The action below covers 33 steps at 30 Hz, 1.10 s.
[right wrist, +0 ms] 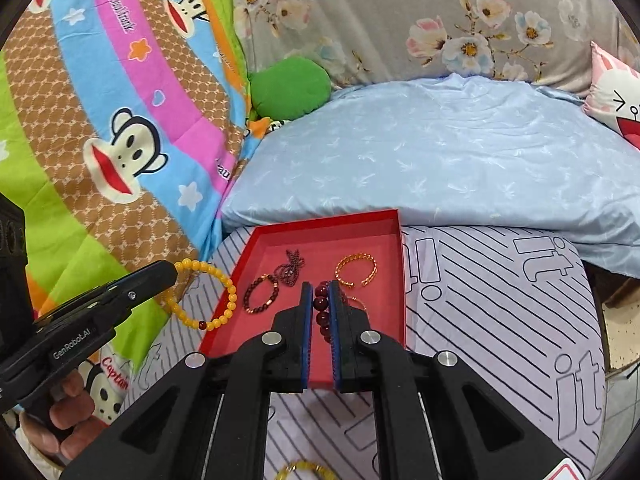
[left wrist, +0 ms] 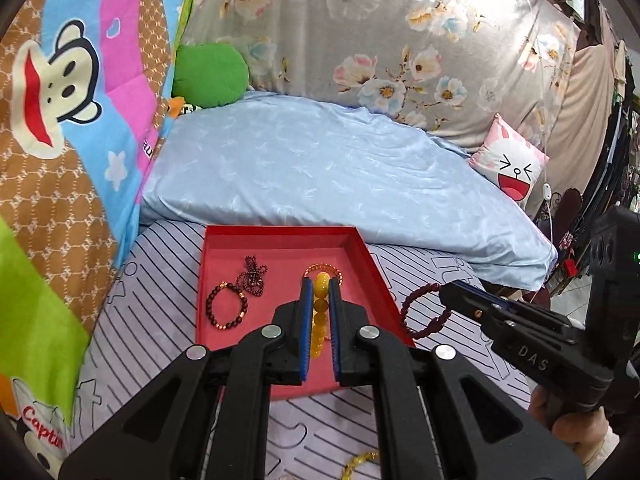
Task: Organize jewelry
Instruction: 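Carry both bracelets into the red box and open both tools to release, then withdraw both tools from the red box toward the remaining jewelry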
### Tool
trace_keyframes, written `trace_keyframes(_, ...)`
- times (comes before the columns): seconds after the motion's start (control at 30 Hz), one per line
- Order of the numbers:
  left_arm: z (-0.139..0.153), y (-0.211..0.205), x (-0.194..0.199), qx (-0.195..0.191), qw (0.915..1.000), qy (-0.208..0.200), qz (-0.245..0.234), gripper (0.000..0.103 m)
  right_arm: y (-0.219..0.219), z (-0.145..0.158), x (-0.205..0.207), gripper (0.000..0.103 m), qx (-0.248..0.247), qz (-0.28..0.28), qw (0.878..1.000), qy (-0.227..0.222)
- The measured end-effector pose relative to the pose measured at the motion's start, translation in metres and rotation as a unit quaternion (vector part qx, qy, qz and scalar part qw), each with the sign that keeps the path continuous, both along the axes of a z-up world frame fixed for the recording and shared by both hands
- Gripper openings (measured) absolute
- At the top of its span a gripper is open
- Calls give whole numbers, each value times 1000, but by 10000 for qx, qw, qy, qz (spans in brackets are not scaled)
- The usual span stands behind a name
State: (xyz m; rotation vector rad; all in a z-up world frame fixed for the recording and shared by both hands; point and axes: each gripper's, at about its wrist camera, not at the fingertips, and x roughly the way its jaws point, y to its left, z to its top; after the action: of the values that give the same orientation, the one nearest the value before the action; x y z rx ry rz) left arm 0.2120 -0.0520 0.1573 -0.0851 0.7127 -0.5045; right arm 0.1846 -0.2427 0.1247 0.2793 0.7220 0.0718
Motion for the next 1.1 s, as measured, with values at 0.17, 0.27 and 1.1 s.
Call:
trace_keyframes(0.17,-39,-9,32,218,9991,348,96,7,0,-28,22,7,-163,-7,9994,289)
trace_keyframes(0.27,-65,-5,41,339,9978,545,184,7,1,-50,29,7,-242,-15,9984,509)
trace_keyframes(1.1,-93,51,10,302,9940,568,886,40,33,-49,12,38,-218,206,9988,378)
